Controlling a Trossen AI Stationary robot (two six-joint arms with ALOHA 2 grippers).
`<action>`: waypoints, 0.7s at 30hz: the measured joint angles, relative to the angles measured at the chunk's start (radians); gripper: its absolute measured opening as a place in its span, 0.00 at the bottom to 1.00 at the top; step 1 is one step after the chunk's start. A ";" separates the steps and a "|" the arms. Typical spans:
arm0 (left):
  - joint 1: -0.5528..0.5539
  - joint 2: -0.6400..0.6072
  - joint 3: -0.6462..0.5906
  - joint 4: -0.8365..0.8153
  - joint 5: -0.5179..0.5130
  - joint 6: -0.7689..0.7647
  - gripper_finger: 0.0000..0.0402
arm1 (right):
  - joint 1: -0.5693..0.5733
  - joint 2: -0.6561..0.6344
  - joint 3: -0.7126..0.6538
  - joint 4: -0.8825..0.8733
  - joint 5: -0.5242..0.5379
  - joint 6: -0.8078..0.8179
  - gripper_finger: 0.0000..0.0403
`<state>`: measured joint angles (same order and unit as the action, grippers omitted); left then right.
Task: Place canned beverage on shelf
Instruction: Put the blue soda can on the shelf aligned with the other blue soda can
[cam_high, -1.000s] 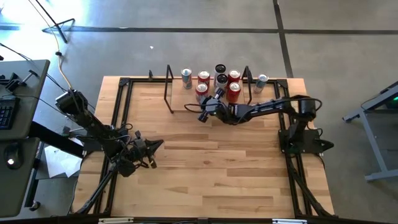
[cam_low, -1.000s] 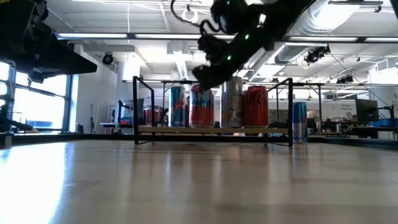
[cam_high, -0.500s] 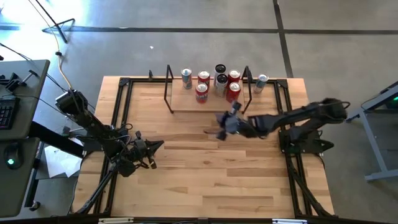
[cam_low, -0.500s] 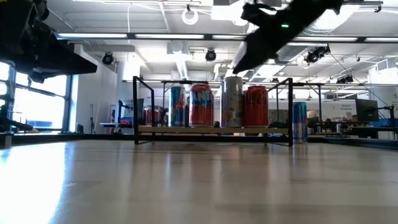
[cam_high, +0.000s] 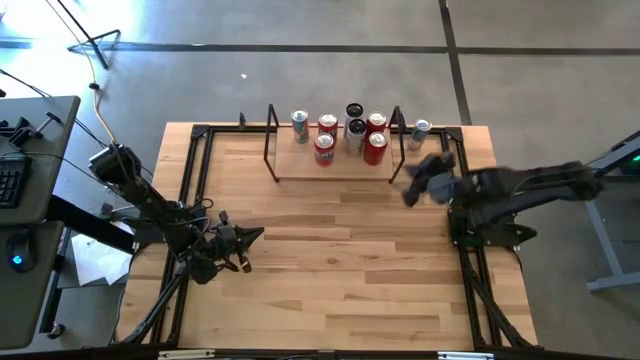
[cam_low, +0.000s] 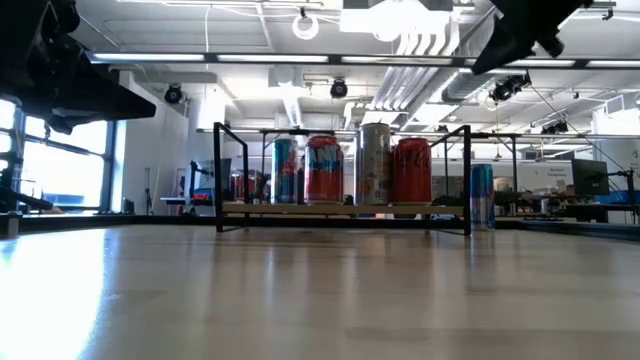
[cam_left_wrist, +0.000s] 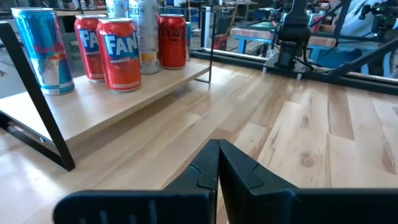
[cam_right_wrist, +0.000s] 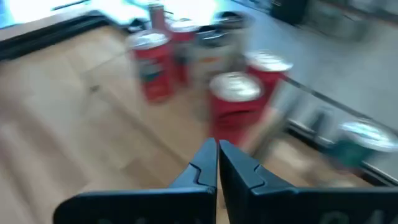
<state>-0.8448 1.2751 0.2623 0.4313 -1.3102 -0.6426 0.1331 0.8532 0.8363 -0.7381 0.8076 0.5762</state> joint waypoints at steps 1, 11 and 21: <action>0.000 0.000 0.000 0.000 0.000 0.000 0.00 | -0.035 -0.004 0.047 -0.071 -0.003 0.024 0.00; 0.000 0.000 0.000 0.002 0.006 0.000 0.00 | -0.639 0.246 0.461 -0.378 -0.374 0.090 0.00; 0.000 0.000 0.000 0.010 0.036 0.000 0.00 | -1.057 0.619 0.739 -0.536 -0.601 0.023 0.00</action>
<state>-0.8447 1.2751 0.2623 0.4408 -1.2737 -0.6422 -0.9236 1.4723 1.5756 -1.2740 0.2061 0.5993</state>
